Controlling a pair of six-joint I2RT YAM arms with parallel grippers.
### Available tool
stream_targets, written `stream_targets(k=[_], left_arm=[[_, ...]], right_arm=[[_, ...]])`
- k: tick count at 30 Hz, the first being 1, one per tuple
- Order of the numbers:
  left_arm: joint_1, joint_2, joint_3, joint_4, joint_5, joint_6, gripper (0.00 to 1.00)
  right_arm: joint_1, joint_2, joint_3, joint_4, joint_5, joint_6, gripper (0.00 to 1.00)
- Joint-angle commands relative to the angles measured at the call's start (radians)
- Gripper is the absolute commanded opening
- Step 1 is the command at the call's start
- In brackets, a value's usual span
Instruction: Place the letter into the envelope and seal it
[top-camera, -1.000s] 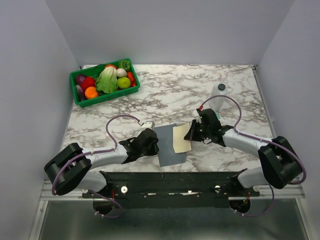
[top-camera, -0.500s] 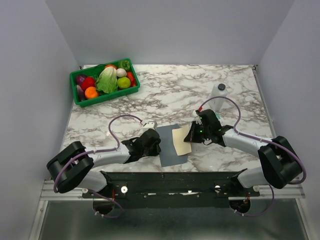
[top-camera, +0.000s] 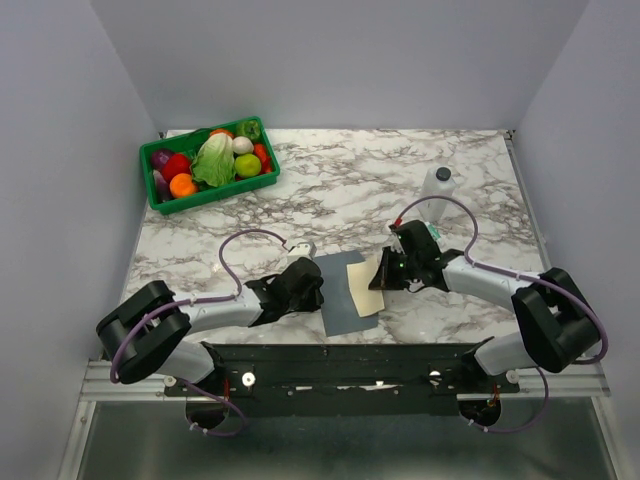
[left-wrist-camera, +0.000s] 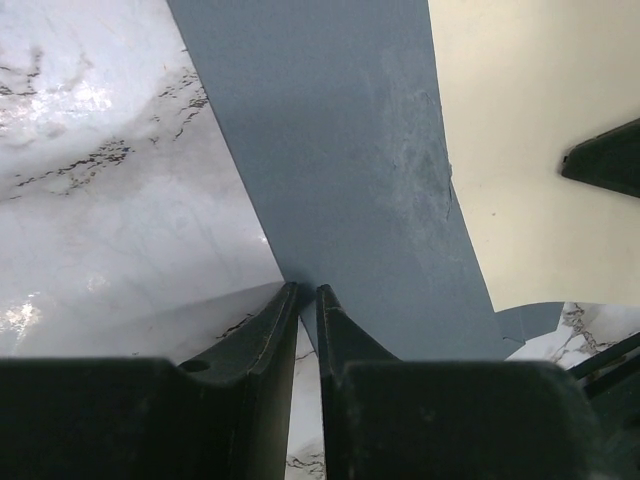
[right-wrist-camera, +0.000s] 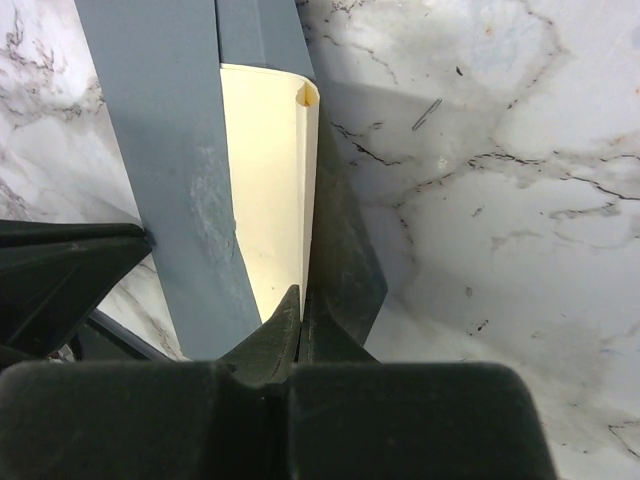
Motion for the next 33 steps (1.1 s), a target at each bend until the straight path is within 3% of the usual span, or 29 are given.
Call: stream_targets(k=[1,23,27,31,33], left_arm=[[-0.010,0.034,-0.003,-0.051,-0.022,-0.003,0.22],[-0.018,0.048,0.009,-0.042,-0.016,-0.006,0.22],[-0.021,0.048,0.008,-0.042,-0.018,-0.009,0.22],[-0.021,0.043,0.006,-0.044,-0.019,-0.014,0.22],[-0.021,0.040,0.003,-0.045,-0.022,-0.014,0.22]], right_arm=[[0.006,0.031,0.033,-0.029,-0.050,-0.036,0.01],[0.012,0.123,0.019,0.125,-0.165,-0.016,0.01],[0.021,0.132,0.013,0.133,-0.173,-0.002,0.10],[0.022,0.103,0.018,0.113,-0.139,-0.024,0.36],[0.022,0.062,0.033,0.054,-0.087,-0.053,0.43]])
